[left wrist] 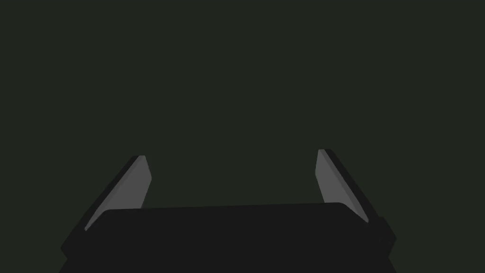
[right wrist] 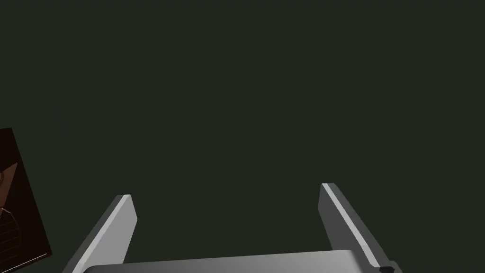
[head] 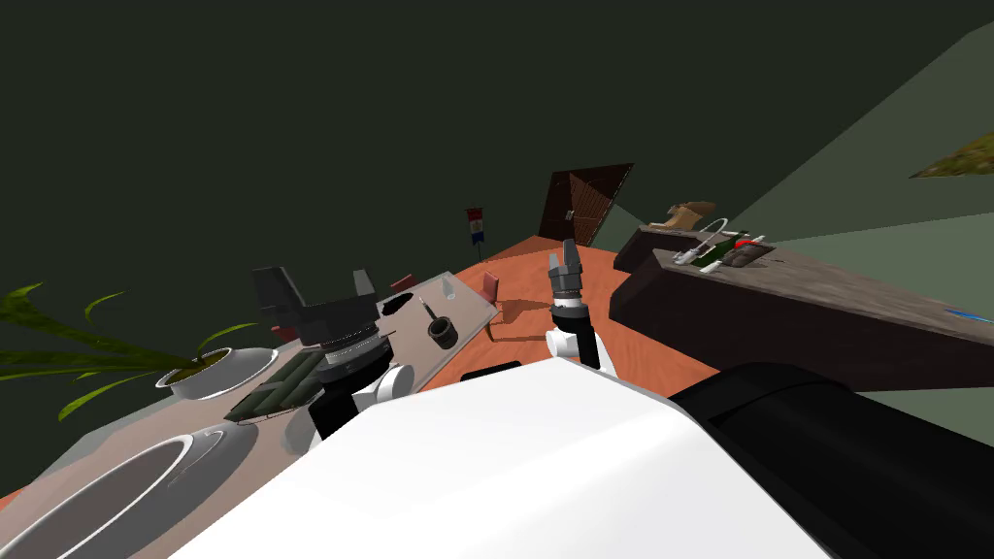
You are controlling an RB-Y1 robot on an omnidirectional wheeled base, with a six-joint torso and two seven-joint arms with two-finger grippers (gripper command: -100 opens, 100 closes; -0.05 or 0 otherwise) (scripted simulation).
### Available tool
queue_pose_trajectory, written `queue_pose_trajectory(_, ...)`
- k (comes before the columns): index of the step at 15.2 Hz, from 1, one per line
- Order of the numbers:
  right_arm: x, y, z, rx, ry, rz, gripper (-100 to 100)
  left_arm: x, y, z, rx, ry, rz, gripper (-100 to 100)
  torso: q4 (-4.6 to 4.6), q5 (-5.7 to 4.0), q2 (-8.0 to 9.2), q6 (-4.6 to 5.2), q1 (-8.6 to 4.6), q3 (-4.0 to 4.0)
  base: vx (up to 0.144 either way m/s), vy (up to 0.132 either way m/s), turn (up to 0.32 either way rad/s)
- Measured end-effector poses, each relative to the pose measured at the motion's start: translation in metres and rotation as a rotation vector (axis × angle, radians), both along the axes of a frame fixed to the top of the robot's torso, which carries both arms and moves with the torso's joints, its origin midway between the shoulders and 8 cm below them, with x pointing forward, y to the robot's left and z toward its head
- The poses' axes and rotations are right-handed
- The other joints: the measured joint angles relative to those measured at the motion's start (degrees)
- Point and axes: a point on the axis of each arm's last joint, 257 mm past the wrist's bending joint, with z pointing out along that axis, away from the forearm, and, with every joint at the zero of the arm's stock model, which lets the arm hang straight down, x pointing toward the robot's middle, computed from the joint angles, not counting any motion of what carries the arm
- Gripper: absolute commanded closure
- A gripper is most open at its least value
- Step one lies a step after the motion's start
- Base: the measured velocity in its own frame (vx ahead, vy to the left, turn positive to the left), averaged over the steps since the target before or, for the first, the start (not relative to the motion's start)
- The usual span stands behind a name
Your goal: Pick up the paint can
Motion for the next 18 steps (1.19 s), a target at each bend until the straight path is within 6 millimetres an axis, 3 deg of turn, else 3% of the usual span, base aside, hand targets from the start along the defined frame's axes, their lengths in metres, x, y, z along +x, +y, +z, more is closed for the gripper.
queue_pose_trajectory(10, 0.0, 0.0, 0.0, 0.0, 0.0, 0.0, 0, 0.042, 0.012, -0.044, 0.017, 0.221, -0.063, -100, 0.0, -0.02, 0.0, 0.01, -0.11, 0.0, -0.015, -0.04, -0.076)
queue_pose_trajectory(18, 0.0, 0.0, 0.0, 0.0, 0.0, 0.0, 0, 0.068, 0.037, -0.091, -0.04, 0.41, -0.084, -100, -0.01, -0.02, -0.03, 0.02, -0.11, -0.02, 0.007, -0.026, -0.086)
